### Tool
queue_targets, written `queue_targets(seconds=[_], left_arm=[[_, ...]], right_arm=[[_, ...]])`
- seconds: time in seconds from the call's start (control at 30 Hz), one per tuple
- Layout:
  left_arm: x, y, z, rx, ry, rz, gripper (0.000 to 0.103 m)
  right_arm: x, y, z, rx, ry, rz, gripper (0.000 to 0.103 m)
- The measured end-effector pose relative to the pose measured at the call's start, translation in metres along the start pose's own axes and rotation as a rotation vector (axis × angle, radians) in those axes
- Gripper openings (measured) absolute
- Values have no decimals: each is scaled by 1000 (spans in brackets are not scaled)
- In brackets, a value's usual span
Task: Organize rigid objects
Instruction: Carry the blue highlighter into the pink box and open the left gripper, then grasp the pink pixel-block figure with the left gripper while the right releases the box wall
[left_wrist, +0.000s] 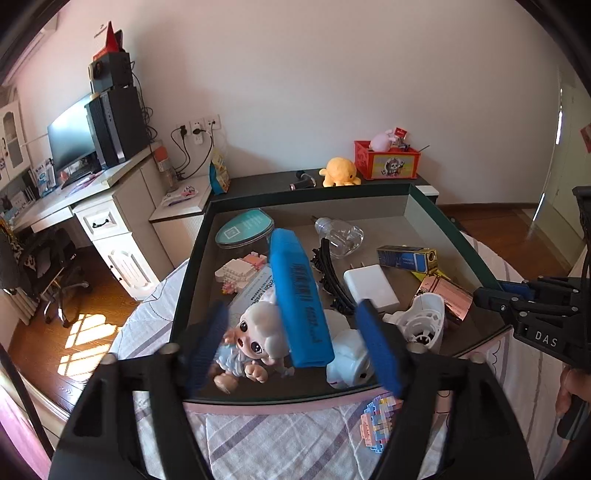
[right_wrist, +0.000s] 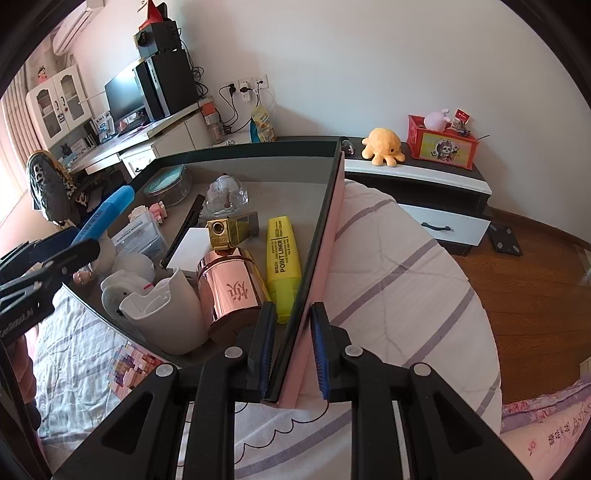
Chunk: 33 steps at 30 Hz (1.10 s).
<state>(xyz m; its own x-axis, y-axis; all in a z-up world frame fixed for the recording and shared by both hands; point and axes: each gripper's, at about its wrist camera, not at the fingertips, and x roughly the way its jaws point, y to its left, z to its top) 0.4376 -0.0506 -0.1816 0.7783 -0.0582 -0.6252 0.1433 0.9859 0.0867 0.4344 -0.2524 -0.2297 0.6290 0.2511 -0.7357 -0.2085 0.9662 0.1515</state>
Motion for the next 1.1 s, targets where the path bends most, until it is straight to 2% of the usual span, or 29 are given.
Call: queue_targets(seconds=[0.03,0.13,0.3,0.43,0.53,0.67,0.77,0.87,0.97,1.1], left_arm=[[-6,0,-1,3,-26,9,93],[-19,4,-4,-11,-43,27,97],[-43,13,-16,-59,-52,13,98],[-67,18,-32,-87,-68,13,103],[-85,20,-49,-102,-82,17,103],[-96,17,-74,-113,-47,1,103],[-95,5,-92,-114,-9,-31,103],[-83,-15,-101,-86,40,-52,103],[-66,-33,-100,-57,78,-46,103],[-36,-54,-95,-39,158,-77,103]], right_arm=[[-1,1,-1,1,-3,-1,20],[-6,2,-2,8,-9,-2,20],[-23,7,-7,29,-52,16,20],[-50,20,-14,17,-108,27,30],[-78,31,-24,9,-175,31,47],[-108,44,-45,1,-230,32,68],[-118,48,-65,0,-240,-3,78],[-121,46,-85,19,-225,4,79],[-118,37,-97,44,-202,18,79],[-112,23,-106,67,-181,19,79]])
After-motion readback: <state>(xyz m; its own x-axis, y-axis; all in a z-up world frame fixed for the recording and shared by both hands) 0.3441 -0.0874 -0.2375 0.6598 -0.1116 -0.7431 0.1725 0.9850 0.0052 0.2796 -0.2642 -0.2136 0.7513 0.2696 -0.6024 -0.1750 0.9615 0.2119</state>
